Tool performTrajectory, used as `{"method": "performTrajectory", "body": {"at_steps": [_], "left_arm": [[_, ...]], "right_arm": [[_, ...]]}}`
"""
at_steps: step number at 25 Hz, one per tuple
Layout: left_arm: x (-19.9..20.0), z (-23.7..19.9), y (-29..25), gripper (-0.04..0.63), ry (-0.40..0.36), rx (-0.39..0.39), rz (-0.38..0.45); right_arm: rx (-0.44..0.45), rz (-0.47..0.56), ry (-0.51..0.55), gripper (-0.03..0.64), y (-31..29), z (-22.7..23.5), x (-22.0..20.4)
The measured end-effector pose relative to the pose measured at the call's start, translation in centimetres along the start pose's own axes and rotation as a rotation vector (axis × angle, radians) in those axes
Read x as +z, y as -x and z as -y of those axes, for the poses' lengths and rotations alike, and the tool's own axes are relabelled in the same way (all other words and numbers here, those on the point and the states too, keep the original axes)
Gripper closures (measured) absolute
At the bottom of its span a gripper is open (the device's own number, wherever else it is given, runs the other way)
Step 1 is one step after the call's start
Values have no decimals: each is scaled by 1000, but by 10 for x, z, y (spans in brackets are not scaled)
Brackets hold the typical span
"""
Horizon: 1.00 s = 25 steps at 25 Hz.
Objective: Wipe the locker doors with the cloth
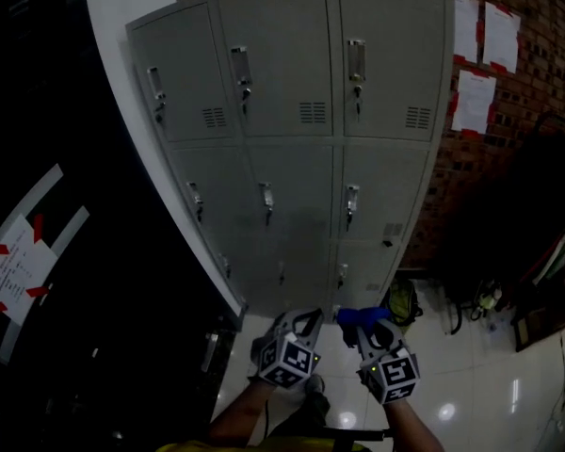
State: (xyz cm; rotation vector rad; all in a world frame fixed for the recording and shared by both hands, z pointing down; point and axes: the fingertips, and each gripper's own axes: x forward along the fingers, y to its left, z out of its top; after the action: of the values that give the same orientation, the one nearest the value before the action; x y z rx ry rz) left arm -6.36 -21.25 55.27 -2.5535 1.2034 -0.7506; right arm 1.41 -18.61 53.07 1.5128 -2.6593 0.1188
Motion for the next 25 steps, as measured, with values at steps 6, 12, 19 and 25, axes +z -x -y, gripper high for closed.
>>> {"method": "performTrajectory", "body": {"at_steps": [6,12,19,25], "left_arm": [[-31,115,126,593,67,-38,-76],[-21,148,218,593,65,-20,-50],[-36,138,308,592,18,-21,-13],[-83,114,379,593,55,-11,-9]], "right_arm": [[5,-56,-86,548,141,-78,-50],[-24,-19,-105,551,224,-137,-41],[-114,41,-91,551,248,-204,-21],[-124,30,-102,551,244,-282,-26]]}}
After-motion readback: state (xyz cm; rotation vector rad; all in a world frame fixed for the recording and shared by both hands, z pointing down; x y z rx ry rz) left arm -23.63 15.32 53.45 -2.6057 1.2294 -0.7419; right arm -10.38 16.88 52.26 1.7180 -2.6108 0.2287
